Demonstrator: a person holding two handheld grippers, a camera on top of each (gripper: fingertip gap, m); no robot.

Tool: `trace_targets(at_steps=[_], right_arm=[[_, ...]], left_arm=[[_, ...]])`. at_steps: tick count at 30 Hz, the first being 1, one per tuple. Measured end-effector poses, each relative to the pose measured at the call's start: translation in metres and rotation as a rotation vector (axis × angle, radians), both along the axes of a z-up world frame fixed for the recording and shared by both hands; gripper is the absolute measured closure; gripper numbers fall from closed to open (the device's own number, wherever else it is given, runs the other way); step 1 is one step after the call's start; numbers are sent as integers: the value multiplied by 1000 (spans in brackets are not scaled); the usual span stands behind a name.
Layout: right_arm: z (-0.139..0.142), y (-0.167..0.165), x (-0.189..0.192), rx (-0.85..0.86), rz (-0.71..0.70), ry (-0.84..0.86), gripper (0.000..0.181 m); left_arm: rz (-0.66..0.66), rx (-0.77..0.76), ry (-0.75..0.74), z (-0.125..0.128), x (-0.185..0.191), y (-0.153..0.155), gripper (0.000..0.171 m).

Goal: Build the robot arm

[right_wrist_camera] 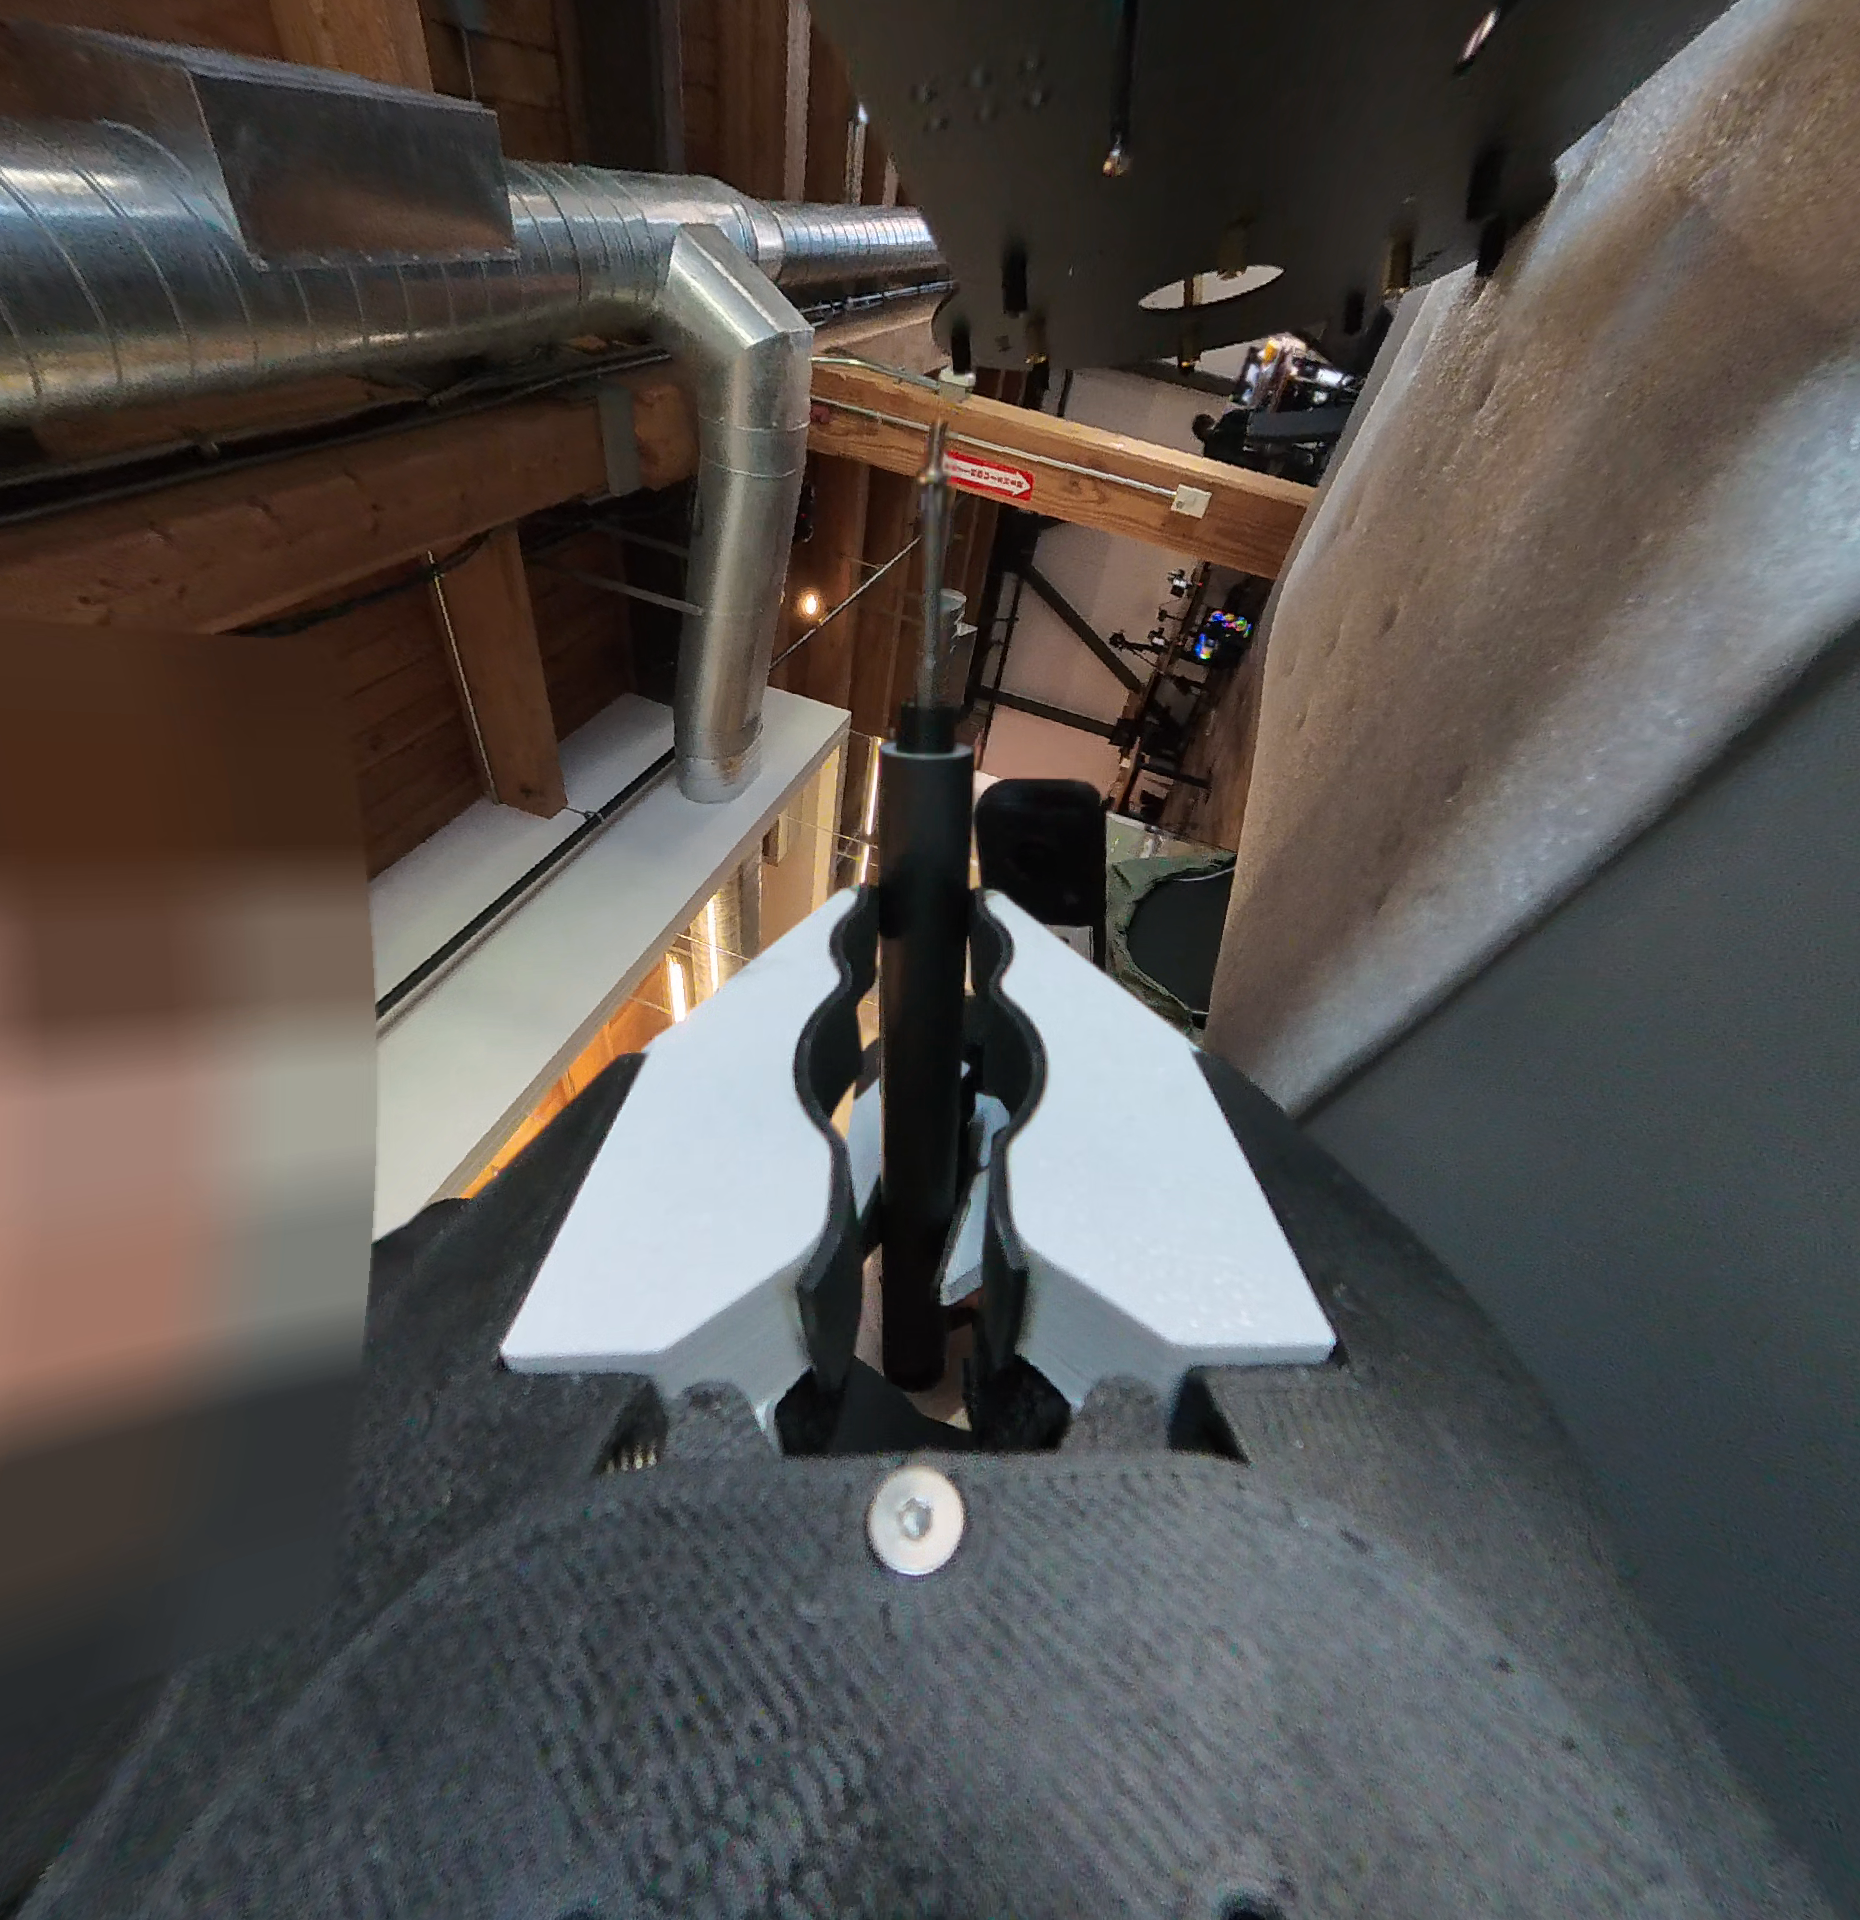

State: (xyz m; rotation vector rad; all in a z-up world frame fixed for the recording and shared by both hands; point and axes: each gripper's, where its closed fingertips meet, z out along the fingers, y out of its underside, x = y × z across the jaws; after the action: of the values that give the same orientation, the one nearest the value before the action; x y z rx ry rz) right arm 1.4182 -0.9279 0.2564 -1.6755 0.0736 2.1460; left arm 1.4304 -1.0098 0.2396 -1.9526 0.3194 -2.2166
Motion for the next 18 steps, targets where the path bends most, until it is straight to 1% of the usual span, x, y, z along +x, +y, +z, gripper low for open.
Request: trace_targets(at_steps=[6, 11, 18], right_arm=[[-2, 1, -1, 3, -2, -19, 166], [-1, 0, -3, -1, 20, -11, 166], [-1, 4, -1, 8, 4, -19, 166]], left_arm=[[-5, -30, -16, 1, 1, 0, 156], [-22, -17, -4, 0, 3, -1, 156], [-23, -35, -21, 2, 2, 3, 156]])
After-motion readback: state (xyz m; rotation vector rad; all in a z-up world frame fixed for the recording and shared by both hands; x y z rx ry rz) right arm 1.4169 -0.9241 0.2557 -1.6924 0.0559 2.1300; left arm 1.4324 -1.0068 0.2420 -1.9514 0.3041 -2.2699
